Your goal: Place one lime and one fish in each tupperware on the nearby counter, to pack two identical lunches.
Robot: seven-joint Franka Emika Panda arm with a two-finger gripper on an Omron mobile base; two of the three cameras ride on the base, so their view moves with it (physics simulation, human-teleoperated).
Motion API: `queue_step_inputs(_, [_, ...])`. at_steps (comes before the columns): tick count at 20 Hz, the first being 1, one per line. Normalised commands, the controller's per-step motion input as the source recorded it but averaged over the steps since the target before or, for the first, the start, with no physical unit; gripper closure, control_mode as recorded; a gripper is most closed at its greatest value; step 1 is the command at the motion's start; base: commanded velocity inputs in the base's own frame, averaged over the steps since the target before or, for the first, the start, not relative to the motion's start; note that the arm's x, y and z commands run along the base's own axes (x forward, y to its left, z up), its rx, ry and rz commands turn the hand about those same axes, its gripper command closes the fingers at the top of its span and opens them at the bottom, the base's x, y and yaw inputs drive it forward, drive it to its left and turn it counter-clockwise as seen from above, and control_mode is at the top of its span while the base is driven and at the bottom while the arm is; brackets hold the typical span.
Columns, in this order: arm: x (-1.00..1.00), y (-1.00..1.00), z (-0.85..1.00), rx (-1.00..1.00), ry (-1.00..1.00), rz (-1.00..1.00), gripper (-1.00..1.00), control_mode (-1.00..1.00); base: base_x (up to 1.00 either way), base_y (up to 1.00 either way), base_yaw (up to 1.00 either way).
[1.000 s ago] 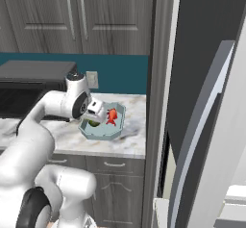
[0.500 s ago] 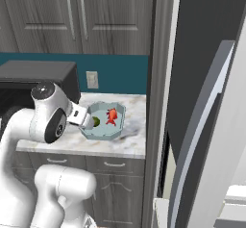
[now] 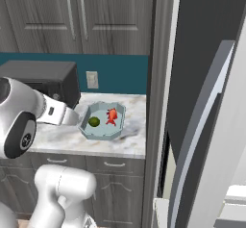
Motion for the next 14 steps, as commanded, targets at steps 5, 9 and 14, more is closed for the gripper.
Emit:
queue_step_inputs(5, [-0.30, 0.02, 0.21, -0.01, -0.05, 0.00, -1.00, 1.00, -0.21, 0.00, 0.00])
queue_step_inputs(9, [0.00, 0.00, 0.00, 0.00, 0.00, 0.00, -1.00, 1.00, -0.90, 0.00, 0.00])
queue_step_inputs(14, [0.00, 0.00, 0.00, 0.00, 0.00, 0.00, -1.00, 1.00, -1.00, 0.00, 0.00])
